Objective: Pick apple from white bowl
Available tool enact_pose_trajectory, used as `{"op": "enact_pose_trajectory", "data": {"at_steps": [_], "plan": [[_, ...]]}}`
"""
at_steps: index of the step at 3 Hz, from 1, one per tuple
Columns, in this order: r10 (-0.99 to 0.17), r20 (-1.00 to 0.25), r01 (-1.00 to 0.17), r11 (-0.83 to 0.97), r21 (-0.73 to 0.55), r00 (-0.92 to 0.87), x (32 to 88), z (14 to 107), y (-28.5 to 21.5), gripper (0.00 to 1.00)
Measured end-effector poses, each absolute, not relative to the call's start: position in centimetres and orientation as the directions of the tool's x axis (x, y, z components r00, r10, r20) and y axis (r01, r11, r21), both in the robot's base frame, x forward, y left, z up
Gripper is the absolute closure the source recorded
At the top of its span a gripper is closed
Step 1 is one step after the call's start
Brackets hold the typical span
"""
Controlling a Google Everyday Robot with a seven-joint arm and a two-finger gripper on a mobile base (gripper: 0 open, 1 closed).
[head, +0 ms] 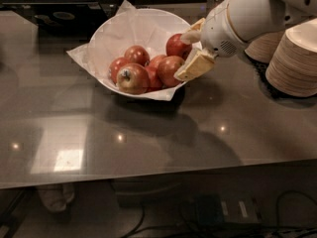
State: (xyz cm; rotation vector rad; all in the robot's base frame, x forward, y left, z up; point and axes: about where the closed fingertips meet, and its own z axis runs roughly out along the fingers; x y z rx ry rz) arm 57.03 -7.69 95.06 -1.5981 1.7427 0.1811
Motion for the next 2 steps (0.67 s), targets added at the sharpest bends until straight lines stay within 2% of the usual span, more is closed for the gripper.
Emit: {"op": "enact_pose_trajectory", "data": {"at_steps": [2], "plan": [[-0.785, -0.616, -0.915, 0.192, -0.355, 0.074, 58.12, 94.08, -6.42, 0.40]]}}
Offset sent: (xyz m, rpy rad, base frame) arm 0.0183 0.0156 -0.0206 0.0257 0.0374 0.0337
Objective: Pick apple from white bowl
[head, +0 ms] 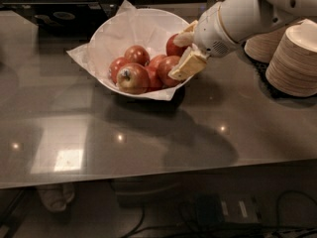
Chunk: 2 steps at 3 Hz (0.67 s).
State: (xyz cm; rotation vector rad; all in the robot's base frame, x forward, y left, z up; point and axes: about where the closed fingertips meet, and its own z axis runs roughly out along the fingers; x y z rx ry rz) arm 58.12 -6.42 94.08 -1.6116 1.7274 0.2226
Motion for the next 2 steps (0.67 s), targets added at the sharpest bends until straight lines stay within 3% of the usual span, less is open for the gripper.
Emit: {"op": "enact_pose_trajectory", "data": {"at_steps": [2], "plan": [[-0.781, -0.621, -0.930, 0.178, -0.323, 0.066, 58.16, 92.60, -5.56, 0.40]]}}
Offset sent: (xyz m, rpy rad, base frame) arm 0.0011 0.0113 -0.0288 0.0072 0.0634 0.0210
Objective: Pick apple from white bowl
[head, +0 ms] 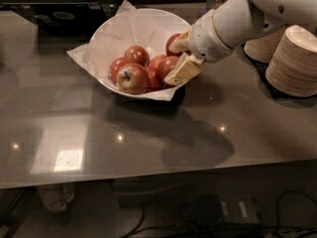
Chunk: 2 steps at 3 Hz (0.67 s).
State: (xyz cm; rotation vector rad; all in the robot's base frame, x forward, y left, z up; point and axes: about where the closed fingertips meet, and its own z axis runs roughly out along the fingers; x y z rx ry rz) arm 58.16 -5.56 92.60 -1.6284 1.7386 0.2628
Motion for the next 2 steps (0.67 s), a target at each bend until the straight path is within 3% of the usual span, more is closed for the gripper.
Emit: {"op": "enact_pose_trajectory", "data": {"at_steps": [2], "plan": [[-0.789, -0.614, -0.942, 0.179, -0.283, 0.035, 58.5, 90.2, -5.2, 0.40]]}}
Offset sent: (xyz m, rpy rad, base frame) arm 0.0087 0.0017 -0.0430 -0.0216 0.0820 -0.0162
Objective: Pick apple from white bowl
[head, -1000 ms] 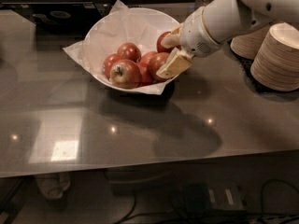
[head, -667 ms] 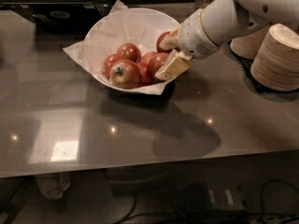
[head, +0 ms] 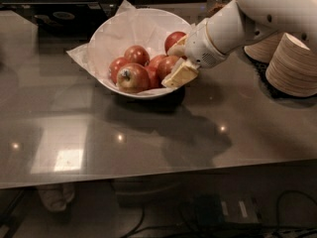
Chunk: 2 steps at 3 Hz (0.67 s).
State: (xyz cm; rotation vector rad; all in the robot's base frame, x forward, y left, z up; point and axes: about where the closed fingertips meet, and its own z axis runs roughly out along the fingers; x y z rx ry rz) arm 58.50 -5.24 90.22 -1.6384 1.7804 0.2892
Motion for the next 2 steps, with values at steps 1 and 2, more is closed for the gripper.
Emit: {"op": "enact_pose_trajectory", "data": {"at_steps": [1, 2], "plan": [[-0.794, -0.608, -0.947, 0.176, -0.267, 0.024, 58.93, 89.48, -5.06, 0.41], [-0.796, -0.604, -0.950, 0.174, -0.261, 0.020, 59.20, 89.27, -4.94, 0.42]]}}
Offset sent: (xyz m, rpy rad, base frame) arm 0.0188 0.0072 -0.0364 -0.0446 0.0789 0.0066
